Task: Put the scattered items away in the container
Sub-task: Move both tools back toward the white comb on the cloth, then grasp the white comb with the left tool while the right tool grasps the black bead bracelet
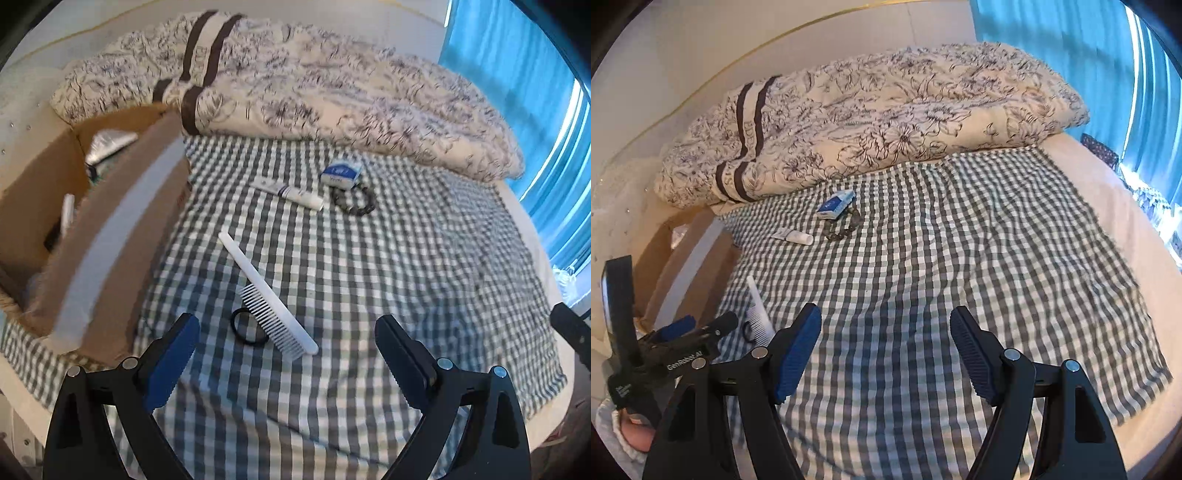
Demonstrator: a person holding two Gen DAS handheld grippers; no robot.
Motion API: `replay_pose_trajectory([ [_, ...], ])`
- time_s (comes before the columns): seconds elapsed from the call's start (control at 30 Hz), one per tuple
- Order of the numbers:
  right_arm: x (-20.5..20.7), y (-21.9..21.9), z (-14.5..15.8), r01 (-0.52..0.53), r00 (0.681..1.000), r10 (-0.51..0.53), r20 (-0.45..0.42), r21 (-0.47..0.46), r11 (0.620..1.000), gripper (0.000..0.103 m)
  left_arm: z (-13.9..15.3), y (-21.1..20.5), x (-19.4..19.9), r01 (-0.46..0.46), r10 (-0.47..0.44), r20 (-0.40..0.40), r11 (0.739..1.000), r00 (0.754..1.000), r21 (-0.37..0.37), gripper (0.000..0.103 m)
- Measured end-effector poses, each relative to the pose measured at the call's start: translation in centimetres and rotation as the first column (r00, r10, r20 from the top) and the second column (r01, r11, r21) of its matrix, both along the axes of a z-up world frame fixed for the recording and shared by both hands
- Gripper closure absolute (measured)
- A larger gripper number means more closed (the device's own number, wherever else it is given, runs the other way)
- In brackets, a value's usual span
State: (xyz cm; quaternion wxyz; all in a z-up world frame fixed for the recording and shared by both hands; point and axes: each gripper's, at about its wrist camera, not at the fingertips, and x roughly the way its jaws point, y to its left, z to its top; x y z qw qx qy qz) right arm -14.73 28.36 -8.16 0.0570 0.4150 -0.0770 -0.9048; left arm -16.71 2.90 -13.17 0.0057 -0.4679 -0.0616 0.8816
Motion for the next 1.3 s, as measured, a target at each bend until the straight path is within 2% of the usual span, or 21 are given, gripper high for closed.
replay_pose_trajectory([
  [0.17, -4.7, -1.6, -2.3, -0.033, 0.998, 0.033, 0.045, 0.0, 0.999, 0.031, -4.2, -0.2, -3.3, -0.003, 0.003, 0.09, 1.0, 0.996, 0.004, 0.005],
  [0.43, -12.7, -5.1, -5.6, -0.088, 0.993, 0.083, 0.086, 0.05, 0.995, 0.031, -9.2, -1.2, -8.4, -0.038, 0.042, 0.151, 0.999, 0.988, -0.028, 0.006],
  [0.6, -17.1, -6.7, -7.4, -0.112, 0.99, 0.106, 0.098, 0.063, 0.992, 0.031, -9.6, -1.3, -9.0, -0.02, 0.024, 0.125, 0.999, 0.992, -0.034, 0.006],
  [0.63, -17.9, -7.0, -7.7, -0.113, 0.989, 0.106, 0.105, 0.06, 0.992, 0.031, -9.5, -1.5, -9.0, -0.02, 0.023, 0.121, 0.999, 0.992, -0.027, 0.009],
  [0.67, -18.8, -7.3, -8.2, -0.114, 0.988, 0.107, 0.115, 0.054, 0.992, 0.031, -9.3, -1.7, -8.9, -0.019, 0.021, 0.103, 1.0, 0.994, -0.023, 0.025],
  [0.7, -19.5, -7.6, -8.6, -0.109, 0.987, 0.102, 0.127, 0.047, 0.993, 0.031, -9.0, -1.7, -8.9, -0.011, 0.013, 0.086, 1.0, 0.996, -0.022, 0.035],
  [0.73, -20.2, -8.0, -9.0, -0.104, 0.985, 0.097, 0.14, 0.039, 0.994, 0.031, -8.8, -1.7, -9.0, 0.001, 0.001, 0.072, 1.0, 0.997, -0.025, 0.061],
  [0.77, -20.8, -8.4, -9.4, -0.104, 0.984, 0.098, 0.149, 0.033, 0.994, 0.031, -8.6, -2.0, -9.1, 0.016, -0.015, 0.062, 1.0, 0.998, -0.01, 0.08],
  [0.83, -21.7, -9.5, -10.1, -0.107, 0.982, 0.097, 0.159, 0.054, 0.993, 0.031, -8.4, -3.0, -9.4, 0.017, -0.021, 0.069, 0.998, 0.997, 0.056, 0.088],
  [0.97, -24.0, -10.8, -12.0, -0.079, 0.979, 0.06, 0.197, 0.09, 0.993, 0.031, -7.6, -3.8, -9.3, 0.014, -0.02, 0.058, 0.996, 0.998, 0.093, 0.09],
  [1.03, -25.0, -10.5, -12.9, -0.04, 0.974, 0.025, 0.224, 0.066, 0.997, 0.036, -6.9, -3.7, -9.2, 0.024, -0.028, 0.041, 0.995, 0.999, 0.099, 0.09],
  [1.07, -25.3, -10.3, -13.0, -0.02, 0.976, 0.005, 0.219, 0.065, 0.998, 0.043, -6.6, -3.6, -9.2, 0.022, -0.026, 0.031, 0.995, 0.999, 0.102, 0.09],
  [1.1, -25.5, -10.2, -13.0, -0.004, 0.975, -0.017, 0.22, 0.093, 0.996, 0.065, -6.3, -3.5, -9.4, 0.031, -0.034, 0.03, 0.993, 0.999, 0.111, 0.09],
  [1.13, -25.6, -10.2, -13.0, 0.007, 0.973, -0.037, 0.226, 0.132, 0.991, 0.077, -6.1, -3.3, -9.6, 0.034, -0.038, 0.03, 0.993, 0.999, 0.111, 0.09],
  [1.17, -25.7, -10.0, -13.0, 0.01, 0.972, -0.045, 0.233, 0.15, 0.989, 0.079, -5.9, -3.3, -9.7, 0.032, -0.035, 0.026, 0.994, 0.999, 0.107, 0.09],
  [1.2, -25.7, -9.7, -12.9, 0.007, 0.97, -0.038, 0.238, 0.131, 0.991, 0.092, -5.8, -3.2, -9.8, 0.036, -0.04, 0.028, 0.993, 0.999, 0.111, 0.09],
  [1.3, -24.7, -8.0, -12.0, 0.011, 0.967, -0.022, 0.255, 0.045, 0.999, 0.092, -5.2, -3.3, -9.6, 0.021, -0.024, 0.024, 0.992, 0.999, 0.121, 0.09],
])
